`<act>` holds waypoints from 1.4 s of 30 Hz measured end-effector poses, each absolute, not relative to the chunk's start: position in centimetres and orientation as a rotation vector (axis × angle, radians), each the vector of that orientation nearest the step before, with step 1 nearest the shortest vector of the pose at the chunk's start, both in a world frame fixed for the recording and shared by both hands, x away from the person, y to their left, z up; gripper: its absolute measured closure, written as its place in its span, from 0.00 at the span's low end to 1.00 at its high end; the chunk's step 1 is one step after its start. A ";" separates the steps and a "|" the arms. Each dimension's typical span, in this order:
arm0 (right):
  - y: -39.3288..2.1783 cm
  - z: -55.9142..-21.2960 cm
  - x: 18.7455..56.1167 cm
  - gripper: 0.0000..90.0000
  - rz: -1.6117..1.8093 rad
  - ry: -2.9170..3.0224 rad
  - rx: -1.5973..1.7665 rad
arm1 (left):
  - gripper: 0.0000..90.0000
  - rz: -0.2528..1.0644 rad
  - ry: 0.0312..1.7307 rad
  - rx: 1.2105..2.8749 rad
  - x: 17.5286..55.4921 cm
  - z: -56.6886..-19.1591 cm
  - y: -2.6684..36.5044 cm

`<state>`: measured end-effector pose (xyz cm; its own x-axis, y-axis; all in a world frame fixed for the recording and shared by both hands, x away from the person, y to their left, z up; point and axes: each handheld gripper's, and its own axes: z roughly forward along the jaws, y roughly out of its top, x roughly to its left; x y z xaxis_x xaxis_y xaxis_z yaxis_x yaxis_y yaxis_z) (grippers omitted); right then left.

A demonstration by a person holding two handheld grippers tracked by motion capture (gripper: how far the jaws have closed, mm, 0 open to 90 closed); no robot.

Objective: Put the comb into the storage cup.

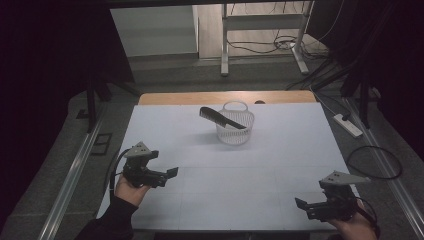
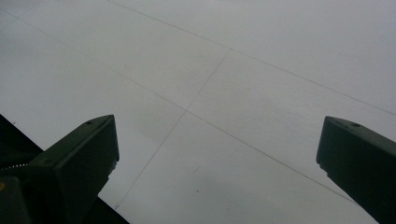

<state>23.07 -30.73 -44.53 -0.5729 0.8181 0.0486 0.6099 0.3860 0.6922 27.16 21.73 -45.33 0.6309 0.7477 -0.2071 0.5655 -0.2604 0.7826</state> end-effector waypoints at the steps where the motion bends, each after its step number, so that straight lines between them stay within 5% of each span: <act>1: -30.7 -44.5 23.1 0.00 0.981 2.348 1.251 | 0.00 0.256 1.036 1.952 27.1 -45.3 21.8; 42: -30.6 -44.5 23.0 0.00 0.976 2.350 1.231 | 0.00 0.265 1.074 1.924 24.2 -45.4 23.1</act>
